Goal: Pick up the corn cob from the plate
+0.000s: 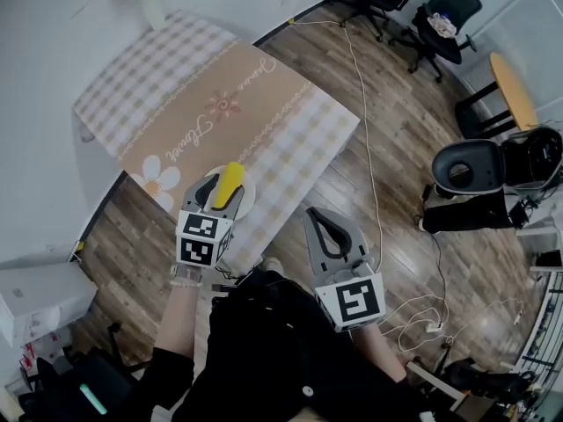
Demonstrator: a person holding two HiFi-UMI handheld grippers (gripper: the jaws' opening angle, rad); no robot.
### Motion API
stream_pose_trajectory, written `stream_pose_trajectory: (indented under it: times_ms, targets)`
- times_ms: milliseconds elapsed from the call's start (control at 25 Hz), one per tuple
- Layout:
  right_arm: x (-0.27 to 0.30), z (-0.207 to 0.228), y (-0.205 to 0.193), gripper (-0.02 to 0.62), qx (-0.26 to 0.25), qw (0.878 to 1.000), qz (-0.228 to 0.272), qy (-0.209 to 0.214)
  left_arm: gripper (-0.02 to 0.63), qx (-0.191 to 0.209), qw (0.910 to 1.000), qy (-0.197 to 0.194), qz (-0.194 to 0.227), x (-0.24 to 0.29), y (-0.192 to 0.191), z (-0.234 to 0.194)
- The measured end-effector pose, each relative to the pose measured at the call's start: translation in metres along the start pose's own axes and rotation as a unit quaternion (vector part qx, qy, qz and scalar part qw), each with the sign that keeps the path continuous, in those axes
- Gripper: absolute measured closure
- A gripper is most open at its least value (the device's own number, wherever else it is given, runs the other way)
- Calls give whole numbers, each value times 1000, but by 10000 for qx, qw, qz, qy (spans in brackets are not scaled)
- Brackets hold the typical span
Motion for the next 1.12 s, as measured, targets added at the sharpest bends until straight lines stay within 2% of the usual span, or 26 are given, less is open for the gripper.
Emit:
stream_pose_trajectory:
  times_ms: [440, 640, 880, 1120]
  targets:
    - [-10, 6, -11, 552, 35, 9997, -95, -235, 365, -4, 9970, 8, -779, 38, -52, -12]
    - [-10, 5, -11, 552, 36, 9996, -175, -234, 362, -38, 9950, 80, -991, 49, -66, -17]
    - [-8, 4, -17, 552, 81, 9992, -328, -193, 362, -298, 9919, 128, -1228, 61, -85, -21]
    - [-8, 1, -20, 552, 151, 9989, -406, -181, 354, -311, 9903, 97, -1349, 70, -94, -21]
Point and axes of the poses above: the fingertips, and each gripper's own axes: x forward along the fingers, z to its right, y out of its top, the point moved 4 cm from there along -x, backward along the fingers, and after that the axes turned 11 degrees about z, right-handed, at the moved point
